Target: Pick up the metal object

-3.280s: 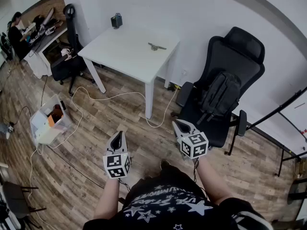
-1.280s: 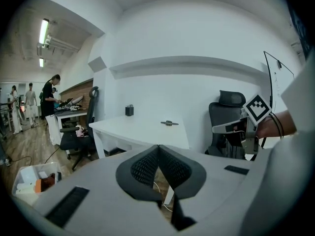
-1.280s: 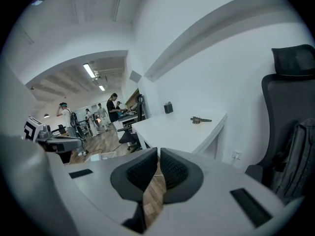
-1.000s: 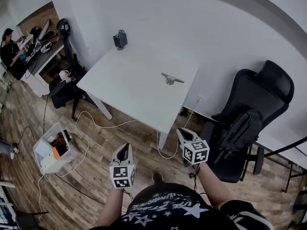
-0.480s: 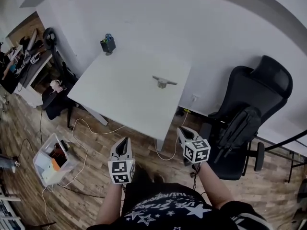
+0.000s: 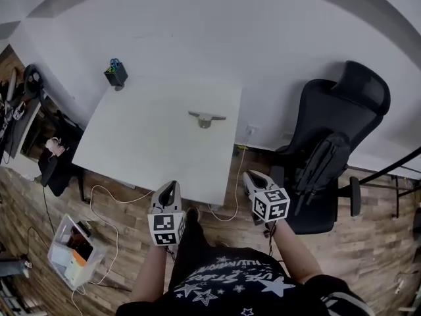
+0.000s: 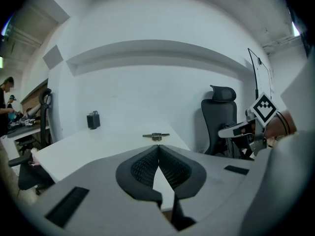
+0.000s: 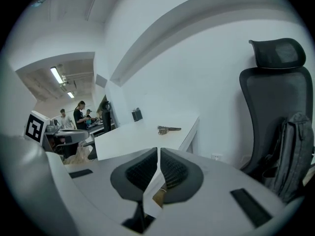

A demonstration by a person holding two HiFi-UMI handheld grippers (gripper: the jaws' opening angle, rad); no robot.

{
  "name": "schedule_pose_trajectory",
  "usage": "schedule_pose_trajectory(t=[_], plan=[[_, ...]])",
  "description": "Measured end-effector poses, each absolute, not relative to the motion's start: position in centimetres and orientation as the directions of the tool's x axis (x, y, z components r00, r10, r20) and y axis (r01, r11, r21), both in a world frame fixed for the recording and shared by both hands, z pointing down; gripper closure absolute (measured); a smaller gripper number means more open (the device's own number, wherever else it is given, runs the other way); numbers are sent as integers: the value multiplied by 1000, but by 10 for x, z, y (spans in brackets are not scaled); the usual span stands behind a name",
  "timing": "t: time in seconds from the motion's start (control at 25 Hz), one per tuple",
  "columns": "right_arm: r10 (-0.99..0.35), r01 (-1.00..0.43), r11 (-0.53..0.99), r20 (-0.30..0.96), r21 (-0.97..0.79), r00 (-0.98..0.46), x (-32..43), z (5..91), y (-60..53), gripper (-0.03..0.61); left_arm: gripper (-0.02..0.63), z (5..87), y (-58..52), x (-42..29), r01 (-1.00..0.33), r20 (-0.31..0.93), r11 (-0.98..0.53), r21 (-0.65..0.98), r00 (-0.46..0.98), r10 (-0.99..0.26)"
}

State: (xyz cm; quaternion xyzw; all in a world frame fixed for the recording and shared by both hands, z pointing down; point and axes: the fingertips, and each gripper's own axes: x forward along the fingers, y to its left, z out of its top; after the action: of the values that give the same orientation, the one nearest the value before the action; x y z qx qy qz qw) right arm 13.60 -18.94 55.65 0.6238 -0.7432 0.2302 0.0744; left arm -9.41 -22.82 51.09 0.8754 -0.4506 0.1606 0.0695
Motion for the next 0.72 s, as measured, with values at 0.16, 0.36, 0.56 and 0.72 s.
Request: schedule_pose_trajectory(t=[0.16, 0.36, 0.56, 0.72], plan=[[-907, -969, 29, 400, -244, -128, 144, 552, -223, 529, 594, 512, -287, -82, -755, 355, -655, -15, 608, -710], [-908, -972, -51, 415, -230, -51, 151, 555, -258, 529, 594, 513, -349, -64, -662, 362, -747, -61, 683, -635], [-910, -971, -107, 416, -215, 8, 153, 551, -291, 528, 594, 520, -392, -46, -549, 382, -828, -111, 746, -546], [-911, -966, -156, 407, -207, 60, 156, 545, -309, 529, 594, 523, -419, -30, -472, 410, -870, -141, 772, -486]])
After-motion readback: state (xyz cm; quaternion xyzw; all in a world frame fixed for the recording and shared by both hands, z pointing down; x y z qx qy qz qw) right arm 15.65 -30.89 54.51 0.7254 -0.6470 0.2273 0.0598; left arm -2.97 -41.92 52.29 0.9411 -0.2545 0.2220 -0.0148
